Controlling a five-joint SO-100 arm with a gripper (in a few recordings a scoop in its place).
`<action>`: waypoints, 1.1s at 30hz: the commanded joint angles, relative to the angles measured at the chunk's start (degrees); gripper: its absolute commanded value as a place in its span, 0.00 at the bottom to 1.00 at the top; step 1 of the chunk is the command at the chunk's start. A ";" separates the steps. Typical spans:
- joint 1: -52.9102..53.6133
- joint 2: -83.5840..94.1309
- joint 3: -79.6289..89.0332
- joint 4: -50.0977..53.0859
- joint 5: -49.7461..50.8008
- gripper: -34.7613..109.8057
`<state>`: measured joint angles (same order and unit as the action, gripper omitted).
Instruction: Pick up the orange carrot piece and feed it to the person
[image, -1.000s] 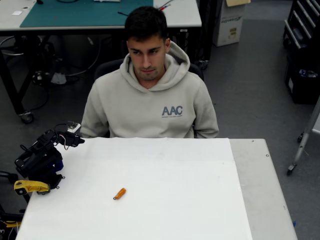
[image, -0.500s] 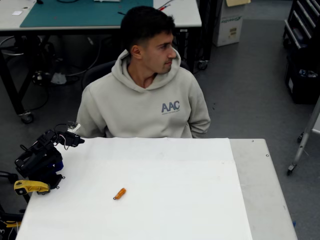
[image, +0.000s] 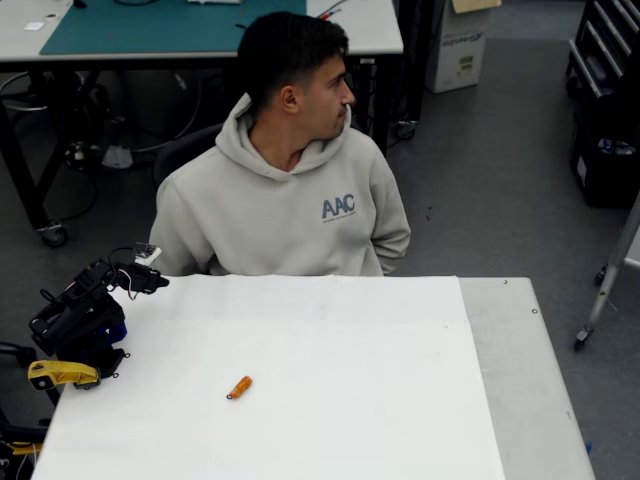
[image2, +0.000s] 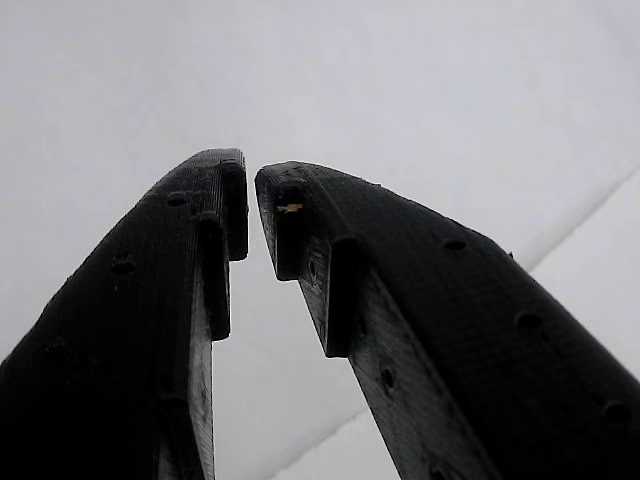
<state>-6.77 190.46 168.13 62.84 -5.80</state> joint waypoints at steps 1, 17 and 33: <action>-1.14 1.14 -0.53 0.44 -0.70 0.23; -1.14 1.14 -0.53 0.44 -0.70 0.23; -1.49 1.14 -0.53 0.44 -0.70 0.23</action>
<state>-7.65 190.46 168.13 62.84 -5.80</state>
